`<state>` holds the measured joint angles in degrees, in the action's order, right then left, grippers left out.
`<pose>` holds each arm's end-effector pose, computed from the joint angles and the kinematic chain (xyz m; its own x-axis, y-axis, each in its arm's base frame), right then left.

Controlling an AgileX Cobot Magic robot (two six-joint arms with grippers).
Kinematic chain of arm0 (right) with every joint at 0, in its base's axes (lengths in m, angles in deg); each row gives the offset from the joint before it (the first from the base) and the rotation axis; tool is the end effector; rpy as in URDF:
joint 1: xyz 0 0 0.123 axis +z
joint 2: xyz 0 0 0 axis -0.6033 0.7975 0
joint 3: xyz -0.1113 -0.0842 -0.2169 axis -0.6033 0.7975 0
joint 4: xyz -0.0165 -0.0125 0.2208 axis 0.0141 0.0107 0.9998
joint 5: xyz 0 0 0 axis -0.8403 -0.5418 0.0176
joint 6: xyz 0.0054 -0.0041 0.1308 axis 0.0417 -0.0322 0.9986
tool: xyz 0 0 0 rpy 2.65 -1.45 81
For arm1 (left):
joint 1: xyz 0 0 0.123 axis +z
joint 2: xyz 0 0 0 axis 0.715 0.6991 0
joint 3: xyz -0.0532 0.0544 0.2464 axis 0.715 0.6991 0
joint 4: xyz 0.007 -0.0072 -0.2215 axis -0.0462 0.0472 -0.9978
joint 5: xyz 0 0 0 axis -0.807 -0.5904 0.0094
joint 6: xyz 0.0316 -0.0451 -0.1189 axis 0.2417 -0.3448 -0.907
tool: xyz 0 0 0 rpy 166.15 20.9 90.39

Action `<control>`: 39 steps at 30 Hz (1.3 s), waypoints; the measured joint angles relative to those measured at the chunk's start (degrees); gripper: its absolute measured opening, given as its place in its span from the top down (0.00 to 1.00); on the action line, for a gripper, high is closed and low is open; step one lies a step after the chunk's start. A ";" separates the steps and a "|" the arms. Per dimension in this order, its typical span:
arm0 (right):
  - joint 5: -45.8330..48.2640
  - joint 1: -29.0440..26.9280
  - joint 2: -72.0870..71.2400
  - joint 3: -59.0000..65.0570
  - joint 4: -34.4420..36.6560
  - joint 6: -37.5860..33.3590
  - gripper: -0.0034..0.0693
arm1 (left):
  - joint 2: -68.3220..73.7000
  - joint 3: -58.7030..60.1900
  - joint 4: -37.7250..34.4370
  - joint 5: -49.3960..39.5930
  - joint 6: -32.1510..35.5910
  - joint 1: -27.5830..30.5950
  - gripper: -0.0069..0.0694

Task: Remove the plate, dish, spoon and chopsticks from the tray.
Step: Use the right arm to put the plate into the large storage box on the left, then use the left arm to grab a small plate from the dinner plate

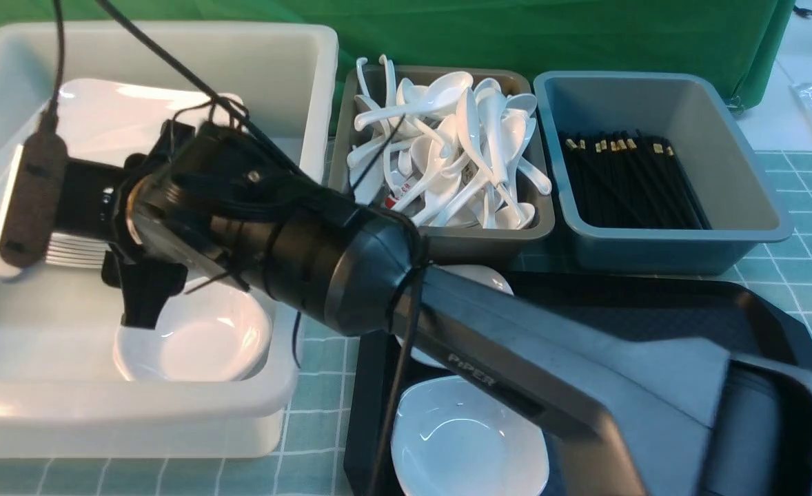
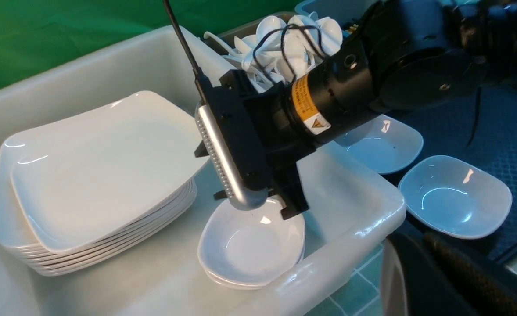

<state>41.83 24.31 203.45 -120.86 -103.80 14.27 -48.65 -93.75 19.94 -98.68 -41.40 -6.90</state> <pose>0.2811 0.4624 0.2490 0.3360 -0.7485 -0.5717 -0.7475 0.1574 -0.6454 0.0479 0.0329 0.3719 -0.1796 0.2934 -0.9390 0.4644 0.8667 0.1820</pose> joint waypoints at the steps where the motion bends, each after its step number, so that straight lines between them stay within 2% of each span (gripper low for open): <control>1: 4.45 0.78 -1.98 0.00 0.00 0.33 0.37 | 0.00 0.00 -0.11 0.00 0.00 0.00 0.89; 2: 6.57 1.29 -3.01 0.00 0.00 0.70 0.39 | 0.00 0.00 -0.29 0.00 0.00 0.00 0.89; 4: 14.80 2.17 -8.12 -0.12 -0.05 1.52 0.54 | 0.14 0.00 -0.50 0.00 0.18 0.00 0.89; 5: 15.12 2.17 -8.37 -0.12 -0.04 1.52 0.54 | 0.20 0.00 -0.50 0.00 0.18 0.00 0.89; 6: 16.50 2.17 -9.77 -0.23 -0.04 2.77 0.63 | 0.37 0.00 -0.50 0.00 0.32 0.00 0.89; 7: 17.09 1.96 -10.42 -0.23 -0.14 3.41 0.66 | 0.56 0.00 -0.50 0.00 0.38 0.00 0.89; 8: 17.63 1.39 -11.00 -0.30 -0.21 5.82 0.73 | 0.83 0.00 -0.50 0.00 0.44 0.00 0.89; 9: 17.71 1.27 -11.07 -0.30 -0.21 6.22 0.74 | 0.98 0.00 -0.57 0.00 0.44 0.00 0.89; 12: 17.61 -1.42 -9.81 -0.30 0.05 15.40 0.89 | 2.18 0.05 -1.35 0.00 0.44 0.00 0.89; 15: 14.12 -3.93 -6.83 -0.30 1.42 20.63 0.92 | 3.18 0.05 -1.73 0.00 0.72 0.00 0.89; 22: 3.57 -8.91 0.38 -0.12 6.26 27.04 0.92 | 3.79 0.05 -2.39 0.28 1.71 0.00 0.89; 32: -5.77 -10.34 1.95 -0.12 12.96 28.34 0.92 | 3.80 0.05 -2.64 0.28 3.42 0.00 0.89; 39: -6.83 -10.34 3.61 -0.12 14.69 28.34 0.92 | 3.80 0.05 -2.70 0.28 3.42 0.00 0.89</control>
<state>35.00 13.97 207.06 -120.97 -89.11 42.61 -44.84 -93.70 17.24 -98.40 -37.98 -6.90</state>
